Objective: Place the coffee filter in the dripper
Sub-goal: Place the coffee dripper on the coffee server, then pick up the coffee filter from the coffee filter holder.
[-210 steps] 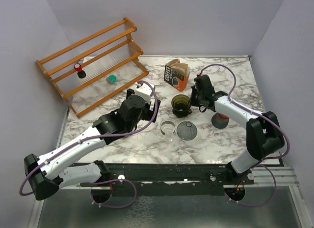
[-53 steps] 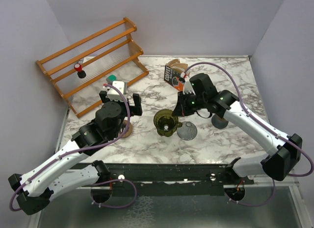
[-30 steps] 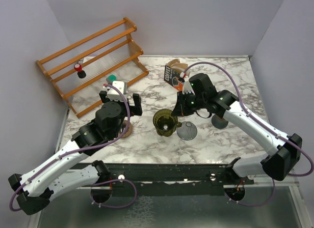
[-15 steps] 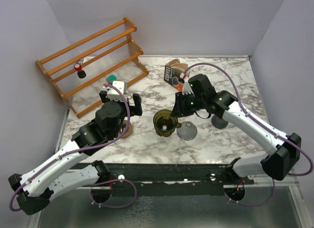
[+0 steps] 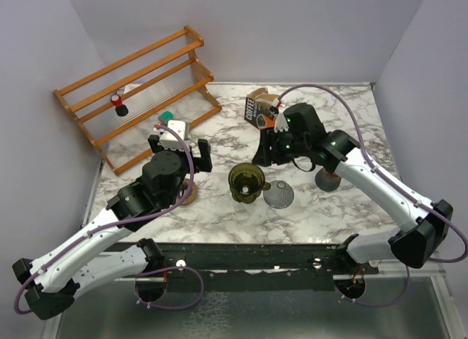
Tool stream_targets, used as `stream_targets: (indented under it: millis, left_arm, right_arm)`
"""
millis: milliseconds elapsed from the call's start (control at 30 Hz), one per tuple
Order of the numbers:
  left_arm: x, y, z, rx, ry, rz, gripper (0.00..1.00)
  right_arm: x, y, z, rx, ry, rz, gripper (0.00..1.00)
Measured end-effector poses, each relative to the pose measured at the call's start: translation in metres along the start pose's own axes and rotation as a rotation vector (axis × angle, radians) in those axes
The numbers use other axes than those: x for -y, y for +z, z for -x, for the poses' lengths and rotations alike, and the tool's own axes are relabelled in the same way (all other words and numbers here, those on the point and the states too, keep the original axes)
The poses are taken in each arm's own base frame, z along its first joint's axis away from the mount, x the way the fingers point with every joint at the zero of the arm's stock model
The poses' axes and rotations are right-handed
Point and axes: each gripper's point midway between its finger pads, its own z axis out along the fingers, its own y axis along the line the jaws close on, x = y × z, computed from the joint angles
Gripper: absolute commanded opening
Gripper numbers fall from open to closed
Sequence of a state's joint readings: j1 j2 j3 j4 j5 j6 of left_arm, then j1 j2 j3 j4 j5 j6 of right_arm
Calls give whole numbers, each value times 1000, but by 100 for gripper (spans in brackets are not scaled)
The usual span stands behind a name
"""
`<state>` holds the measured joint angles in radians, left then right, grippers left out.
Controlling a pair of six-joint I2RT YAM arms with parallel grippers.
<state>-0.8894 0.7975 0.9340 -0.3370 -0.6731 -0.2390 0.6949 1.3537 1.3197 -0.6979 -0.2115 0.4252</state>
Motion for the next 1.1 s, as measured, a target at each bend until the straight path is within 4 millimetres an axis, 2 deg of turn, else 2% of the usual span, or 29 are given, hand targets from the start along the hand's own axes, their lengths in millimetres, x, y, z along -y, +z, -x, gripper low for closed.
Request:
stream_targets:
  millis: [167,367,467,600,867,1000,1100]
  left_arm:
    - [1,0,0,-1,0,-3,99]
    - [1,2,-2,-7,6,-2,99]
    - [2,2,-3,-11,8,-4,99]
    - [3,2,-4,-12,9,-6,99]
    - [0,1,-1,-4,3,-2,99]
    - [-2,1,0,-2,3,2,99]
    - [-2,1,0,-1,4,3,99]
  right_arm:
    - [-6,-17,39,120,-32,-32,63]
    - [-5,-38,84,269,-91,-103,63]
    - [0,-39,107,337,-138,-157,63]
    - [24,-24,126,366,-194,-295,61]
    - [87,24,133,290,-289,-524,61]
    - [110,29,144,291,-326,-573,60]
    - [124,27,156,306,-335,-599,54]
